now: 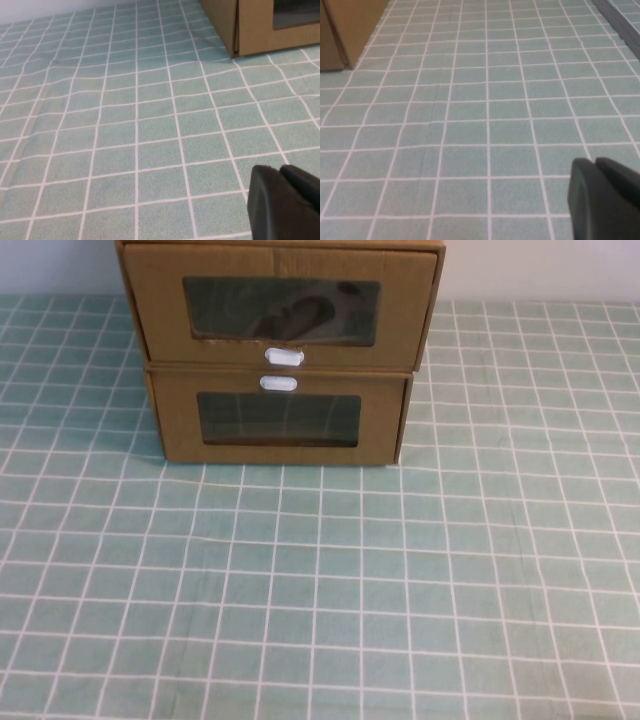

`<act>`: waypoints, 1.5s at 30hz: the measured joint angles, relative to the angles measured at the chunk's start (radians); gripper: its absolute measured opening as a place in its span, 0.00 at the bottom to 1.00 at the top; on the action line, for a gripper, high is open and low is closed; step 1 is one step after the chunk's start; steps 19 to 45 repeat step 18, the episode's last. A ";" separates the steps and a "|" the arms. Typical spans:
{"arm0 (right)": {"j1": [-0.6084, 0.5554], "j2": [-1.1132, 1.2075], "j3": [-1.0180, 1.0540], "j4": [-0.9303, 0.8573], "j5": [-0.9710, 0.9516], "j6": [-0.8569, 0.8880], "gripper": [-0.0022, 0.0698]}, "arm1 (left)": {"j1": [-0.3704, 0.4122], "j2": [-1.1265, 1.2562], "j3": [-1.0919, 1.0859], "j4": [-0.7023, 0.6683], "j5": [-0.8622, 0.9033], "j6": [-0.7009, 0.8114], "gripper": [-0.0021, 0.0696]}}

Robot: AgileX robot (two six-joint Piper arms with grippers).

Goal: Close the shoe box

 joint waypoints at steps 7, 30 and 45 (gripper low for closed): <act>0.000 0.000 0.000 -0.022 0.002 0.000 0.01 | 0.000 0.000 0.000 0.000 0.000 0.000 0.02; 0.000 0.000 0.000 -0.023 0.002 0.000 0.01 | 0.000 0.000 0.000 0.000 0.000 0.000 0.02; 0.000 0.000 0.000 -0.023 0.002 0.000 0.01 | 0.000 0.000 0.000 0.000 0.000 0.000 0.02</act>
